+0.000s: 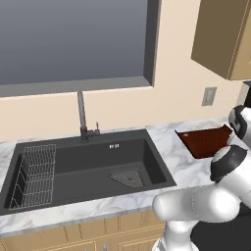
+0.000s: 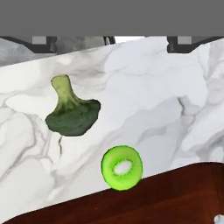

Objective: Pick up all produce items and place them in the sink. Turn on the sink faucet to wash them. Then turn the sink off and put them in the tray.

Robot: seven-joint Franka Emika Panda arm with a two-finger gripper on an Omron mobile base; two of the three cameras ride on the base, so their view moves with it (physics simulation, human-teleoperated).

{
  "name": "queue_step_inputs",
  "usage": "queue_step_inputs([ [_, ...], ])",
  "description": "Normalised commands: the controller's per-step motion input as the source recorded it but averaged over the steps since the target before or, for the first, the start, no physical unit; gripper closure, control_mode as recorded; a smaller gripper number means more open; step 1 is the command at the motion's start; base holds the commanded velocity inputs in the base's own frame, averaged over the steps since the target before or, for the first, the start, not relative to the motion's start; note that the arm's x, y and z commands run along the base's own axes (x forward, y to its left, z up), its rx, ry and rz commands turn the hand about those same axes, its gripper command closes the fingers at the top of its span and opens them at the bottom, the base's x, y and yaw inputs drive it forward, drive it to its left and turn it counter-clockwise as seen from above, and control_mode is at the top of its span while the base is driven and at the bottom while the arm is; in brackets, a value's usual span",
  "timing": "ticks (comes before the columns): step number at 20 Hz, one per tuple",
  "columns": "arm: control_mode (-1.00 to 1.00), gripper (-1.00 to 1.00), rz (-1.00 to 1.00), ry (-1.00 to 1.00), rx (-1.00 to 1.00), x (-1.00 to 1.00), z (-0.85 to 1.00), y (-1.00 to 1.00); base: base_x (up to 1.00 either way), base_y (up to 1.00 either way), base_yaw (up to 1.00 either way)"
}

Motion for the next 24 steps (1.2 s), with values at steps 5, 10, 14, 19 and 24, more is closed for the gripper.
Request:
queue_step_inputs([
  [5,-1.0,-1.0,0.0,0.0,0.0,0.1,-0.3,-0.38,0.0,0.0,0.0],
  [10,-1.0,-1.0,0.0,0.0,0.0,0.14,-0.26,-0.23,0.0,0.0,0.0],
  [14,-1.0,-1.0,0.0,0.0,0.0,0.16,-0.26,-0.17,0.0,0.0,0.0],
  [19,-1.0,-1.0,0.01,0.0,0.0,0.14,-0.23,-0.15,0.0,0.0,0.0],
  [24,-1.0,-1.0,0.03,0.0,0.0,0.06,-0.25,-0.04,0.0,0.0,0.0],
])
